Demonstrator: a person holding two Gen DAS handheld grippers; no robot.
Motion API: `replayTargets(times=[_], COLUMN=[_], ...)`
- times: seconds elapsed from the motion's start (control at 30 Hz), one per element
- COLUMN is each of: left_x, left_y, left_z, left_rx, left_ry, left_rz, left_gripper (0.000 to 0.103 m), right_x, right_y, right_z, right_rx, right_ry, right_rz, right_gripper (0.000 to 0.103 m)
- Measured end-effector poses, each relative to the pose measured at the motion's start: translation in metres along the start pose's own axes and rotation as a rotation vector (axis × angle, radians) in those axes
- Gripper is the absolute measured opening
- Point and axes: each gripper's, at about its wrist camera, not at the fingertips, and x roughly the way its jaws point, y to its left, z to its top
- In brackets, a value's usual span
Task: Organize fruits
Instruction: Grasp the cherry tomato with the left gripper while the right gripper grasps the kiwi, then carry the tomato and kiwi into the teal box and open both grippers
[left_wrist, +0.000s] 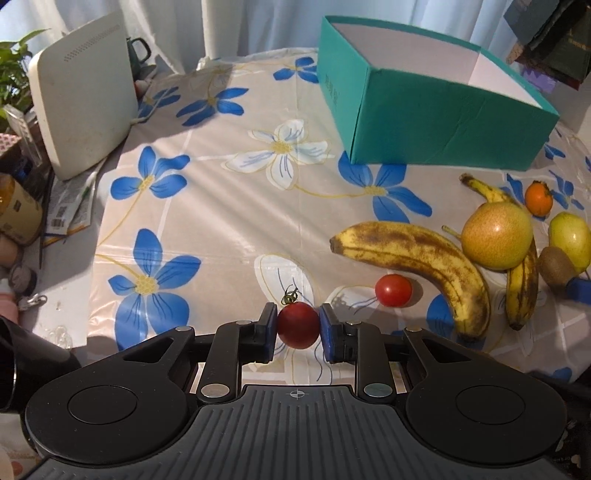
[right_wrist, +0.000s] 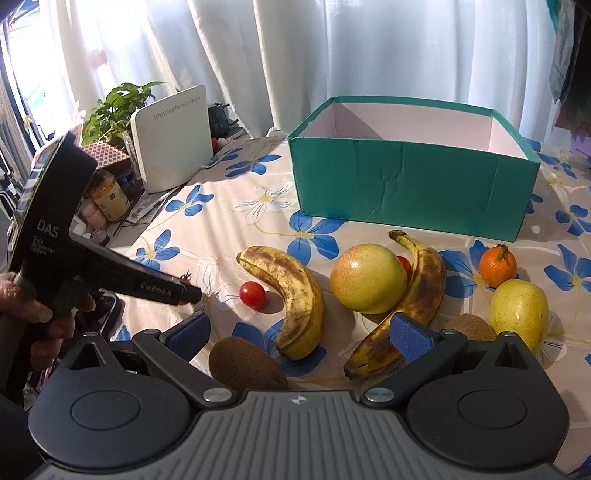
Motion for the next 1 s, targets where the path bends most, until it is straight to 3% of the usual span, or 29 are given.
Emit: replayTargets(times=[0.1, 0.27, 0.5, 0.77, 1.0], left_x=[-0.016, -0.029, -0.037, -0.05, -0.063], left_y=[0.002, -0.001, -0.004, -0.018, -0.05], left_z=[0.006, 0.008, 0.004, 0.02, 0.078], left_rx=[-0.011, -0.011, -0.019, -0.003, 0.026], left_ry=[-0.049, -0.083, -0.097, -0.123, -0.218], left_rz=[-0.011, -0.048, -0.074, -0.067, -0.046], left_gripper=[0.027, 0.027, 0.027, 0.027, 0.027], right_x=[0.009, 0.035, 0.058, 0.046, 0.005], right_y=[0.01, 0.02, 0.025, 0.02, -0.007], right_z=[-0.002, -0.006, -0.012, -0.012, 0.007], right_rx=[-0.031, -0.059, -0.09, -0.104, -0.017], right_ry=[0.064, 0.177, 0.25, 0.197, 0.055], right_rz=[0.056, 0.108, 0.092, 0.095, 0.02], right_gripper=[0.095, 0.072, 0.063, 0.057, 0.057])
